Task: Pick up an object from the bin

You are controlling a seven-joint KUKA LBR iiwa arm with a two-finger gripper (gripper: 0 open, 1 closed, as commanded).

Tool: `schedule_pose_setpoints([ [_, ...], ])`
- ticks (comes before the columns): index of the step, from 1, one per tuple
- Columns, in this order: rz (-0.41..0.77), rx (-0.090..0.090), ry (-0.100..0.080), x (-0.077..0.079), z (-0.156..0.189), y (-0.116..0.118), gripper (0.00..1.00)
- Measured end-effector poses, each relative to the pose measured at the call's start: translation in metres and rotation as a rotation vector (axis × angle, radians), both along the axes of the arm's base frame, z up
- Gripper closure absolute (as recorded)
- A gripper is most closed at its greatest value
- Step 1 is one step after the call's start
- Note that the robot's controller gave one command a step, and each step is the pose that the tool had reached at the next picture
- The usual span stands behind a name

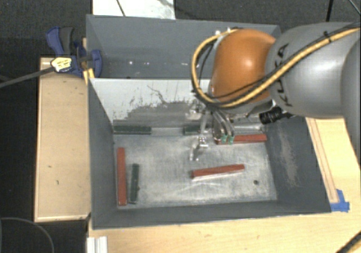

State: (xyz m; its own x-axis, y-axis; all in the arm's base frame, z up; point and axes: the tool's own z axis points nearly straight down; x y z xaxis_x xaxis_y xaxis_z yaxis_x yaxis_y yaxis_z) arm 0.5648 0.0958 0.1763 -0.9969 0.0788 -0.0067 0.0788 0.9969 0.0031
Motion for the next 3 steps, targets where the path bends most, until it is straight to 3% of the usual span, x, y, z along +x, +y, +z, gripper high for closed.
schedule_pose_setpoints([
  [1, 0.046, -0.003, 0.009, -0.019, -0.002, -0.037, 0.0],
  [2, -0.273, -0.001, 0.005, -0.034, -0.097, -0.056, 1.0],
  [3, -0.276, 0.0, 0.005, -0.034, -0.097, -0.056, 0.0],
])
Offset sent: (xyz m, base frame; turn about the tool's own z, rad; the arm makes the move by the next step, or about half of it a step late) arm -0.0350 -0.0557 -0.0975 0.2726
